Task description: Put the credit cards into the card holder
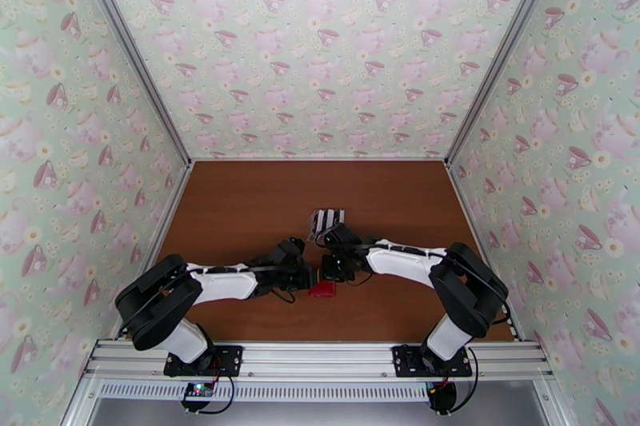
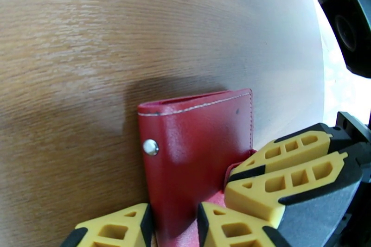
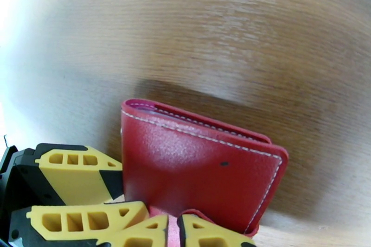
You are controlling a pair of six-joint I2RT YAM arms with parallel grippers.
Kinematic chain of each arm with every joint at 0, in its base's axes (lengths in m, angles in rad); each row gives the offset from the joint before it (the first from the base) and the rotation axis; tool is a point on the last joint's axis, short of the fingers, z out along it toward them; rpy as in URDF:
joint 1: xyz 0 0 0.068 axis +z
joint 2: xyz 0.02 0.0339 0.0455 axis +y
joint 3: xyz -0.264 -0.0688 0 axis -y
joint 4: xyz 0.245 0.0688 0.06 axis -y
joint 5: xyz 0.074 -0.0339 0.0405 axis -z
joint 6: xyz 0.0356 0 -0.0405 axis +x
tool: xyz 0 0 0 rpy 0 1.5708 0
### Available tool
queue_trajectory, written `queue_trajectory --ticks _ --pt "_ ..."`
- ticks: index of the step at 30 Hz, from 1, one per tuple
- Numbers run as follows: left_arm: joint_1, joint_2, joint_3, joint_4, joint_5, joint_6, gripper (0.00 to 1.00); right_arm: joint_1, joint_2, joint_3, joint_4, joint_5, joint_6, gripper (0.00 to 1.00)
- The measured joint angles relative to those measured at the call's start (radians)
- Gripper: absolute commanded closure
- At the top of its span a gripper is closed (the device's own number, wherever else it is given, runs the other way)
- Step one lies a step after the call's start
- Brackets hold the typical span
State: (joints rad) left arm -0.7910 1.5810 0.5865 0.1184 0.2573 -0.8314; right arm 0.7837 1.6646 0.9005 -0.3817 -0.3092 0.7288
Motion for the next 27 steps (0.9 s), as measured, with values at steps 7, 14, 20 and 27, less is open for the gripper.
queue_trajectory --ticks 7,14,20,27 --pt "0.011 -0.003 0.003 -0.016 0.018 0.001 0.62 -0.011 0.000 -0.001 0.011 -0.025 0.018 0.72" --pt "0.019 -0.003 0.012 -0.037 0.020 0.005 0.62 -0.014 0.005 -0.004 0.025 -0.040 0.036 0.72" --pt "0.024 -0.003 0.014 -0.044 0.022 0.004 0.61 -0.016 0.010 -0.009 0.042 -0.047 0.050 0.72" --pt "0.027 -0.001 0.014 -0.045 0.027 0.004 0.61 -0.016 0.010 -0.013 0.054 -0.051 0.061 0.70"
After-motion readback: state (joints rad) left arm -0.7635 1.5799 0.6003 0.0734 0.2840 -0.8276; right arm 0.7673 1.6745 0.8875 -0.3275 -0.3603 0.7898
